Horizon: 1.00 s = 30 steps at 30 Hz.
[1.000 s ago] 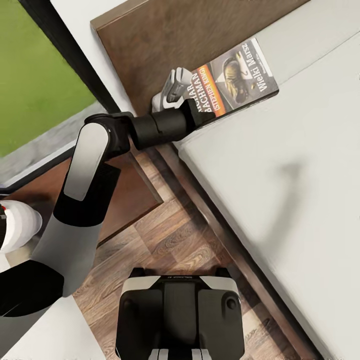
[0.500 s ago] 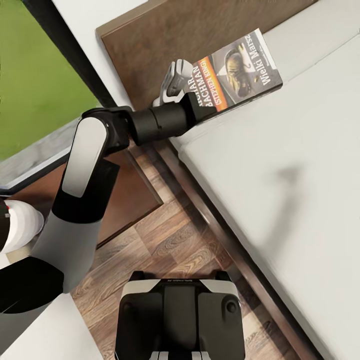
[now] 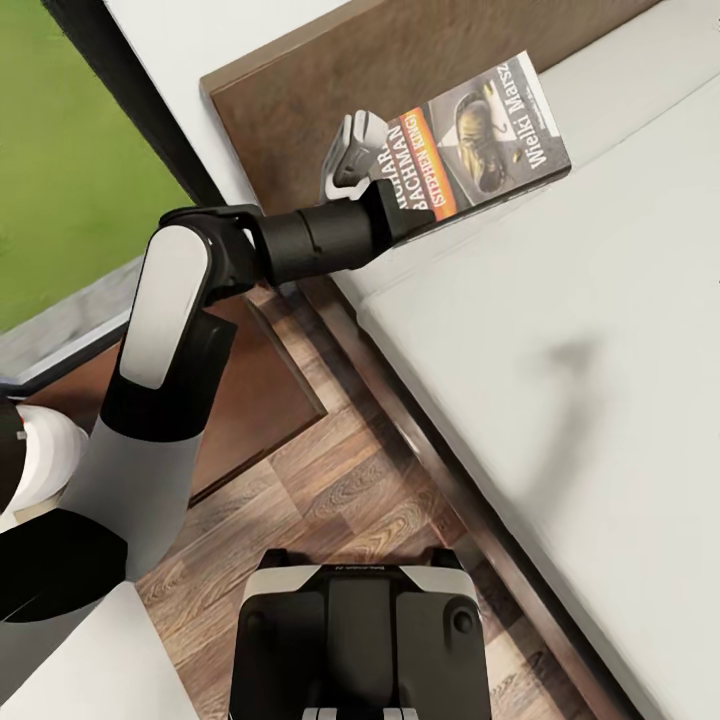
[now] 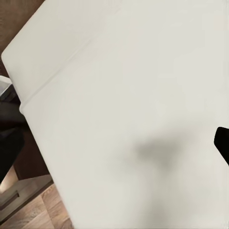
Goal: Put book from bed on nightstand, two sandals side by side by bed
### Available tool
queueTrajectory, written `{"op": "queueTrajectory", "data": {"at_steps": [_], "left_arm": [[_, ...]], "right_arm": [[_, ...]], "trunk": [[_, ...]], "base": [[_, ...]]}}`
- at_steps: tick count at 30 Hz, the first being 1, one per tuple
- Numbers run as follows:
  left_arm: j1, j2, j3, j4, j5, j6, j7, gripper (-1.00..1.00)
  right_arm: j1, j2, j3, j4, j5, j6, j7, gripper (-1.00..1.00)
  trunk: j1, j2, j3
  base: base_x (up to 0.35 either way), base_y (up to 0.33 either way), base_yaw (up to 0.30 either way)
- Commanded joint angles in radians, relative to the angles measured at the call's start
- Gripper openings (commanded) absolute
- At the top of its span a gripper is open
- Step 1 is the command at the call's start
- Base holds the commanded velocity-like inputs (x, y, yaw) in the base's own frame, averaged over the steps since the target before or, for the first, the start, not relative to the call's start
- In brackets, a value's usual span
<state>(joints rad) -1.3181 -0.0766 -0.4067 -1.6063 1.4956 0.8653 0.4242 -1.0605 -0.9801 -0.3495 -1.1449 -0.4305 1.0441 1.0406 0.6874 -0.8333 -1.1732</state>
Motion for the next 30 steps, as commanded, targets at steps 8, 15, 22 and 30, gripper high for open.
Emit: {"op": "queueTrajectory", "data": {"at_steps": [8,15,22,30], "left_arm": [[-0.003,-0.004,0.004,-0.001,0.010,0.008,0.005,-1.00],[-0.008,-0.009,0.001,-0.001,0.011,0.010,0.006,-1.00],[-0.010,-0.012,-0.001,-0.001,0.011,0.010,0.008,-1.00],[-0.010,-0.015,-0.003,-0.001,0.011,0.011,0.008,-1.00]], "right_arm": [[-0.001,0.000,0.000,0.001,0.003,0.003,0.006,1.00],[-0.001,0.000,0.000,0.001,0.002,0.003,0.006,1.00],[-0.001,0.000,0.000,0.001,0.002,0.003,0.006,1.00],[-0.001,0.000,0.000,0.001,0.001,0.003,0.006,1.00]], "trunk": [[0.000,-0.001,0.013],[0.000,-0.001,0.024],[0.000,-0.001,0.036],[0.000,-0.001,0.049]], "base": [[-0.003,0.000,0.000],[-0.118,0.000,0.000],[-0.218,0.000,0.000],[-0.093,0.000,0.000]]}}
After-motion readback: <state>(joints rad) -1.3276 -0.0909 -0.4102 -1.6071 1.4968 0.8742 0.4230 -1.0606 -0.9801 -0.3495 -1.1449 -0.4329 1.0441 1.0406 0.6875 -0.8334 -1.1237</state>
